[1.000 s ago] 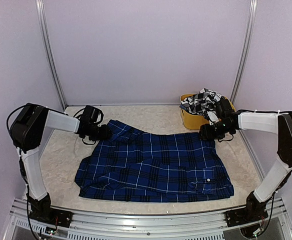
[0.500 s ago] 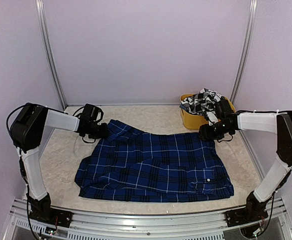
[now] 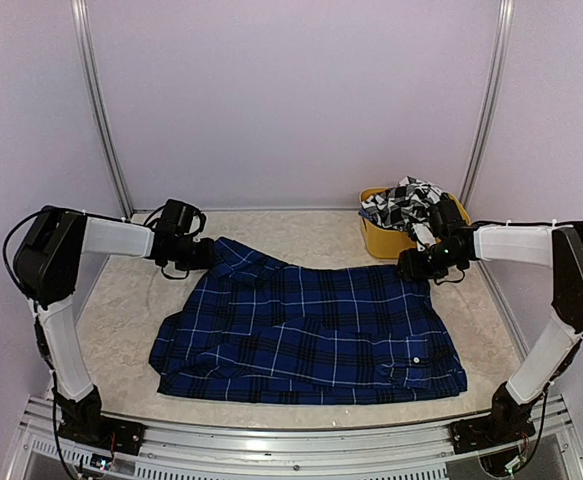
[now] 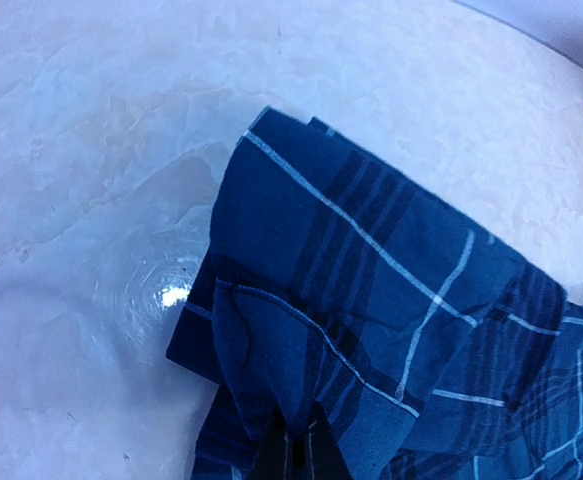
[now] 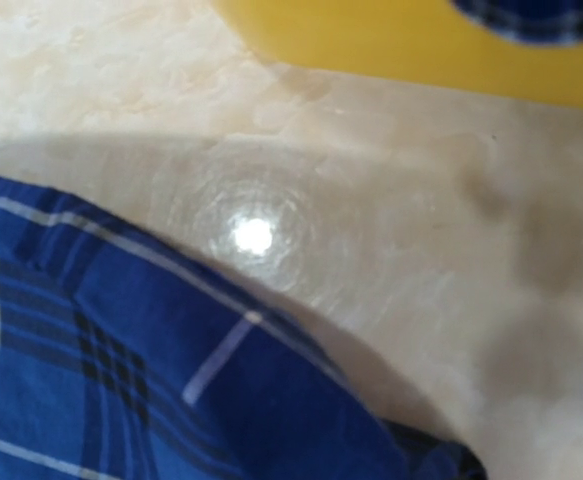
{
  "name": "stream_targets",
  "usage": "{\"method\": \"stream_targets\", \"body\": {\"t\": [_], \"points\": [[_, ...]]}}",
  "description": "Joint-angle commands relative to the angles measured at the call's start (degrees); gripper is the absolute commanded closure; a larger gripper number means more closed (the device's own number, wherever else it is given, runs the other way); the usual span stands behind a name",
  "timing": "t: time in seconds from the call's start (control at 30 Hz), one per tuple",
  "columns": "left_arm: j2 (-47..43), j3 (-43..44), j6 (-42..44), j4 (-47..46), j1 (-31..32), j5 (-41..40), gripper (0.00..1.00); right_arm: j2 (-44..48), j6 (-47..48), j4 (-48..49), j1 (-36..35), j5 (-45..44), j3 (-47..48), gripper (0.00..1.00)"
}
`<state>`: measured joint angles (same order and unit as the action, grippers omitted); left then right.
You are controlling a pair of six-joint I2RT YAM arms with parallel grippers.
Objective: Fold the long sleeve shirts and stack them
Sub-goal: Pick up the sleeve from the 1/3-folded shirt, then fold the 1/3-folded shirt at the center of the board.
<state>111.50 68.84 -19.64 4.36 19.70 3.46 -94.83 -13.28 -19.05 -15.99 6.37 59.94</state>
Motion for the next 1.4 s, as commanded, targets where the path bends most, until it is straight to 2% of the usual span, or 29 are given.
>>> {"method": "stream_targets", "body": {"t": [0.0,0.23,0.33,0.57,0.77,0.87,0.97,1.23,1.37], "points": [[-8.6,0.3,-0.3,0.3,-0.5,5.2,1.0,0.7,1.8,-0.8,0.6,-2.2,1.7,0.36],[-21.8,-4.4,-2.4,1.9,-0.4,8.1,1.0,0.0,2.6,-2.2,1.0,-5.9,2.6,0.37],[-27.2,-7.3,-3.1,2.5,-0.3,8.9,1.0,-0.4,2.9,-2.0,1.4,-5.9,2.8,0.4],[-33.8,-9.7,-3.3,5.4,0.5,8.8,1.0,-2.3,3.4,-2.7,1.7,-10.4,2.5,0.58],[-40.0,-10.4,-3.4,9.1,3.4,8.6,1.0,-4.4,3.9,-1.2,2.3,-10.3,2.3,0.8],[-44.4,-10.6,-3.8,12.0,5.2,7.8,1.0,-3.4,3.9,-0.6,2.2,-10.3,1.3,0.86],[-48.5,-11.1,-4.9,15.1,6.6,7.5,1.0,-2.7,3.8,-0.7,2.2,-12.2,0.7,0.86],[-61.4,-12.8,-9.9,26.5,10.7,4.8,1.0,-2.3,2.6,-1.0,2.2,-13.6,-0.8,0.65],[-67.6,-12.8,-14.8,31.2,14.3,4.8,1.0,-1.6,2.1,-1.0,2.1,-12.9,-1.9,0.58]]}}
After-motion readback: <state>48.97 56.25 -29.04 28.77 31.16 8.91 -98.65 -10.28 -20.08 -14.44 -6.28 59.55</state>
